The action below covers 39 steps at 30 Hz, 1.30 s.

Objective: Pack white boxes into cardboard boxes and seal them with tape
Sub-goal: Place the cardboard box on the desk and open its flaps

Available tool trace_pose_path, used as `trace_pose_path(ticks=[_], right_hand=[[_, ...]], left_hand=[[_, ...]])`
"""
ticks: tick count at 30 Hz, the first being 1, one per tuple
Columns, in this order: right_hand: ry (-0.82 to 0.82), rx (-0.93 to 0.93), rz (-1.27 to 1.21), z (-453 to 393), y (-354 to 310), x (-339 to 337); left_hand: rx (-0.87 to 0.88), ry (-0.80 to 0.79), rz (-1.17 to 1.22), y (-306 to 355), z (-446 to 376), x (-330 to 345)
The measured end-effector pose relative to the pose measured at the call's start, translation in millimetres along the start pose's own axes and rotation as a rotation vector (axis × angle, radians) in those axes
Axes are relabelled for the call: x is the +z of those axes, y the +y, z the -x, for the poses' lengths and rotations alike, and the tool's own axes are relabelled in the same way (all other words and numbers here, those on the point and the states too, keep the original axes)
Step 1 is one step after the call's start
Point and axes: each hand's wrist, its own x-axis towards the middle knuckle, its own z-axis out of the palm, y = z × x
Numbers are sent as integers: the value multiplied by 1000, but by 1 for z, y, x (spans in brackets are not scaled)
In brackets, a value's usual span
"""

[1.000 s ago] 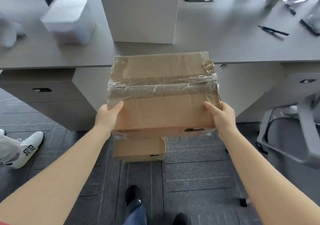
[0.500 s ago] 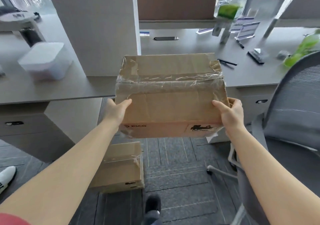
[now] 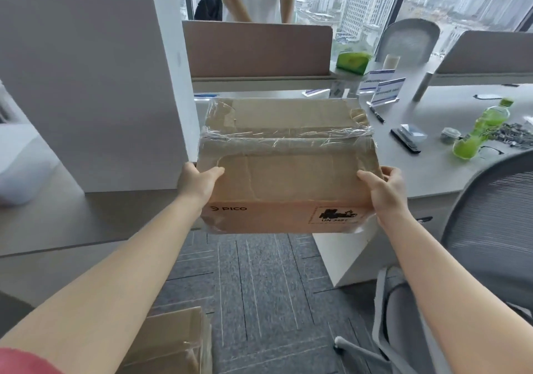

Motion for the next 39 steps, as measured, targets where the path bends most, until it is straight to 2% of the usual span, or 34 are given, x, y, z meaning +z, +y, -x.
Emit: trace_pose_path(ticks=[8, 12, 20, 26, 39], right_hand=[[-36, -7, -8, -97, -6, 17], [-105, -3, 15, -156, 0, 28], [-218, 36, 93, -260, 8, 51], [-296, 57, 133, -292, 15, 68], [-391, 89, 168, -317, 24, 88]], left_hand=[[-22, -11, -10, 31, -64, 47], [-23, 44, -25, 42, -92, 77], [-67, 101, -34, 22, -179, 131], [-140, 178, -112, 59, -171, 148], [-112, 205, -261, 60, -213, 159]])
